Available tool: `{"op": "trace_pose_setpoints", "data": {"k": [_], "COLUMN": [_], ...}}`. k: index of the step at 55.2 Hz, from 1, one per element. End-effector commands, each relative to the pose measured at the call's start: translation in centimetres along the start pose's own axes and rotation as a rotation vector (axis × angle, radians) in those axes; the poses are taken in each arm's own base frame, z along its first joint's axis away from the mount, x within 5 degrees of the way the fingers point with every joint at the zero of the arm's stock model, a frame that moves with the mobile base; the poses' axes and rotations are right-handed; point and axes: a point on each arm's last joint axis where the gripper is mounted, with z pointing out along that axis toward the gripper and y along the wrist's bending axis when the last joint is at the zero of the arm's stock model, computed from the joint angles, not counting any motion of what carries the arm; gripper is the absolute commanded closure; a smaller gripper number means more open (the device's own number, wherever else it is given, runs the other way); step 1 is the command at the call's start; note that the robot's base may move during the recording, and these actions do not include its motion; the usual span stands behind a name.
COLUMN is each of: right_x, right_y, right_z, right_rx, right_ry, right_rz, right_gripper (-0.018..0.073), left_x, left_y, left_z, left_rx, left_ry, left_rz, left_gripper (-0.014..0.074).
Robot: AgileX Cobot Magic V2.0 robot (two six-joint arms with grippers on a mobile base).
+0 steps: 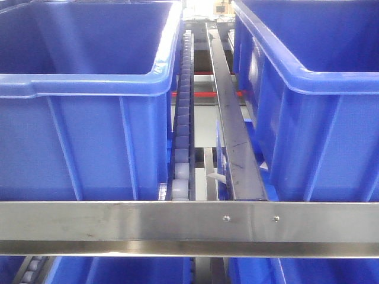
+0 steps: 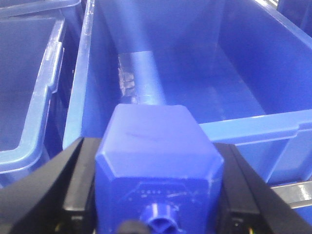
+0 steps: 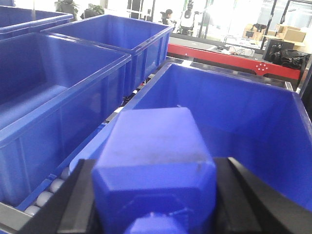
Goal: Pick and sort blue part to right shelf
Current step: 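Lower the left gripper into the bin nearest the left arm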
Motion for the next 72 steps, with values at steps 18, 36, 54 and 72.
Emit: {"op": "trace_pose_setpoints", "data": {"k": [18,36,54,72], "right_x": [-1.7,-1.8,-1.8,-1.8], "right_y": [-0.2,-0.2,-0.2,-0.2], "right_z": [-0.5,-0.5,-0.5,-0.5], "right_rx": [0.021,0.022,0.023,0.023], "right_ry": [-0.125,-0.130,-0.134,-0.133], "right_rz": [0.003,0.003,0.003,0.003], "right_gripper": [0.0345,0.0345,0.0345,0.0345], "left_x": [-1.7,-1.7,-7.7,-14.7], "left_y": [-0.1,-0.1,-0.2,-2.5], "left_z": [-0.2,-0.2,0.0,10.6], "left_rx": [0.018,0.019,0.027,0.115], "left_ry": [-0.097,-0.101,-0.150,0.116], "left_rz": [0.000,0.000,0.072,-0.004], "left_gripper": [0.0260,0.0260,0.0260,0.0260]}}
